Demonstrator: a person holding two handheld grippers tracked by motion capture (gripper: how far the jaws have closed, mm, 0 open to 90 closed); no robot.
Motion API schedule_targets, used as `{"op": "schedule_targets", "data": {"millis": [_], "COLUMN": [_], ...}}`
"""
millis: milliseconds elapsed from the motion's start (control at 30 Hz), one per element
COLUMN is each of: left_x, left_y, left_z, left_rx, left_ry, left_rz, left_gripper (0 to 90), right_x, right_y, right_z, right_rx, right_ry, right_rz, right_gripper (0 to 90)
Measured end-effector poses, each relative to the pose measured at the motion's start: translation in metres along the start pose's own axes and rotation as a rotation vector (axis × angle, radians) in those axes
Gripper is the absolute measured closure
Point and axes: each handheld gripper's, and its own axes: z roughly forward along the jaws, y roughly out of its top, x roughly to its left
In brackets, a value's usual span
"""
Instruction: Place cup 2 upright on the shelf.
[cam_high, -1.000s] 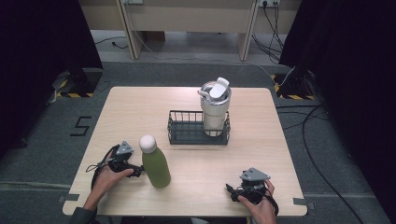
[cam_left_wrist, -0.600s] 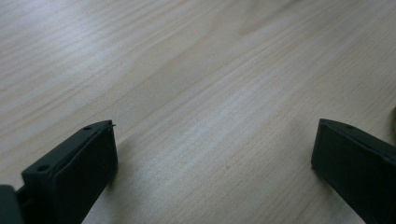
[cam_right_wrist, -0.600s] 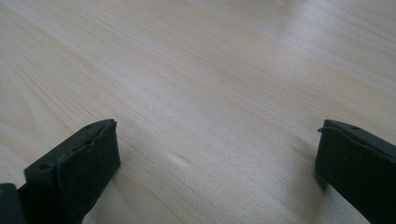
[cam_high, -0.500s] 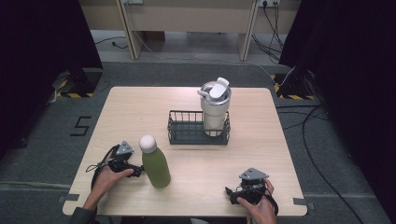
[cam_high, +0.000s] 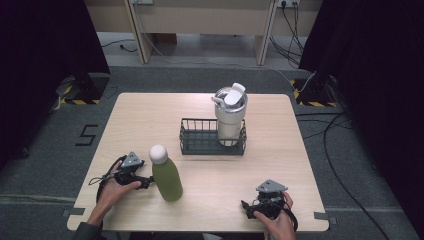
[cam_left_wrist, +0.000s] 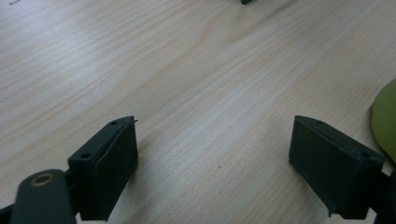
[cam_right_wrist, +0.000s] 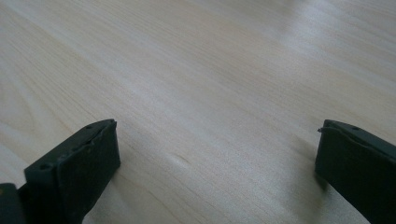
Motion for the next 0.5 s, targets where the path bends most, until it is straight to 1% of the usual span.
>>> {"op": "schedule_targets", "data": {"millis": [33,67,200,267,367,400,433,500], "left_x": [0.000,0.000,0.000,0.002,0.002,0.000,0.000,-0.003], "left_y": [0.000,-0.001,-0.003,-0.006,-0.008,-0.007,-0.007,-0.006], "left_z": [0.000,-0.001,-0.004,-0.008,-0.013,-0.016,-0.016,-0.018], "left_rx": [0.000,-0.011,-0.015,-0.017,-0.040,-0.054,-0.054,-0.055], "left_ry": [0.000,0.001,0.006,0.015,0.021,0.018,0.018,0.012], "left_rz": [0.000,0.000,0.000,-0.007,-0.019,-0.014,-0.014,0.002], "left_gripper": [15.0,15.1,15.1,15.1,15.1,15.0,15.1,15.1], "right_x": [0.000,0.000,0.000,0.000,0.000,0.000,0.000,0.000], "right_y": [0.000,0.000,0.000,0.000,0.000,0.000,0.000,0.001], "right_z": [0.000,0.000,0.000,0.000,0.000,0.000,0.000,0.000], "right_rx": [-0.001,-0.001,0.000,0.000,0.000,0.001,0.001,0.002], "right_ry": [0.000,0.000,0.000,0.000,0.001,0.001,0.001,0.001], "right_rz": [-0.001,0.000,0.000,-0.001,-0.001,-0.001,-0.001,0.001], "right_gripper": [0.3,0.3,0.3,0.3,0.3,0.3,0.3,0.3]}}
